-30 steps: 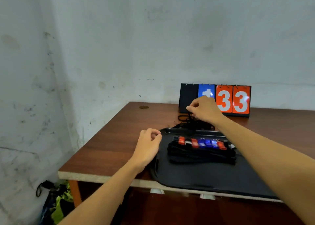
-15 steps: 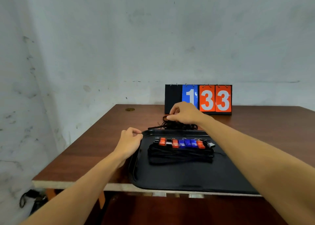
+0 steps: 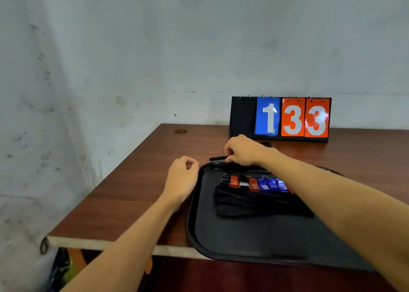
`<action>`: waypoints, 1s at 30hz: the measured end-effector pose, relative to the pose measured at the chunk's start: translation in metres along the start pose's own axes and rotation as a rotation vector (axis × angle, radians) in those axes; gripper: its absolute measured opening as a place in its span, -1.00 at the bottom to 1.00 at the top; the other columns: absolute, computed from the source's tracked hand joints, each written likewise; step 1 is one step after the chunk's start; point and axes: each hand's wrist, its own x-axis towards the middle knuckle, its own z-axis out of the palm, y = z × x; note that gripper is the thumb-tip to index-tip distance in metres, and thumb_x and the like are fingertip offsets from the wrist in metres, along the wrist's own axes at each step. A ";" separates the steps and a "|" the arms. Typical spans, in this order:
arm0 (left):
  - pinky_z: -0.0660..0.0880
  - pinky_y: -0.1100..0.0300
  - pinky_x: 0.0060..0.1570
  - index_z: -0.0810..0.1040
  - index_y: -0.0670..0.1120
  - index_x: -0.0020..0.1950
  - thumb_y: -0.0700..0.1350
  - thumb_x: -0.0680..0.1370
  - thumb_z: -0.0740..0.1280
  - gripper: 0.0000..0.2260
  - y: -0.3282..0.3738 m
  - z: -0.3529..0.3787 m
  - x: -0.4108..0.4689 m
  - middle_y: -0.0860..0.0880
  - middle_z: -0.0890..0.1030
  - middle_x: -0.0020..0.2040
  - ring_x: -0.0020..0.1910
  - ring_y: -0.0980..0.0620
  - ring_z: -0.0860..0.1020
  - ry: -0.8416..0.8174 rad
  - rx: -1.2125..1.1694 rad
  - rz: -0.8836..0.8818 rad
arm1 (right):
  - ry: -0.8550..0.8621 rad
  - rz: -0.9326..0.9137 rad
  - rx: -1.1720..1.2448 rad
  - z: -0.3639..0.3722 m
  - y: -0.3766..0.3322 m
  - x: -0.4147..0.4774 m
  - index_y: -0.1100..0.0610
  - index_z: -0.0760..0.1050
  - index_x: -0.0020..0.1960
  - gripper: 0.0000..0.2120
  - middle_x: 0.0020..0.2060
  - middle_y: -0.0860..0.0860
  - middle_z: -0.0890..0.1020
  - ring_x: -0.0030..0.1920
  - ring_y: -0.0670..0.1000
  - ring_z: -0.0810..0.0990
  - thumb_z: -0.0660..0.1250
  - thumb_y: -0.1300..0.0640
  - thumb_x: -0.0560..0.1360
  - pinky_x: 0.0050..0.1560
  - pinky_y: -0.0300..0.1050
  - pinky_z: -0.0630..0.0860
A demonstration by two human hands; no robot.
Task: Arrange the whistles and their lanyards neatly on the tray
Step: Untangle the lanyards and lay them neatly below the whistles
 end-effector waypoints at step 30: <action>0.42 0.28 -0.10 0.27 -0.03 0.42 0.01 0.53 0.34 -0.50 0.140 0.024 0.029 -0.02 0.39 0.24 0.01 -0.06 0.58 -0.109 -0.063 0.280 | 0.730 -0.005 1.121 -0.139 0.022 -0.043 0.22 0.60 -0.10 -0.89 -0.34 0.05 0.63 -0.36 -0.02 0.58 0.30 0.23 0.51 -0.28 -0.21 0.50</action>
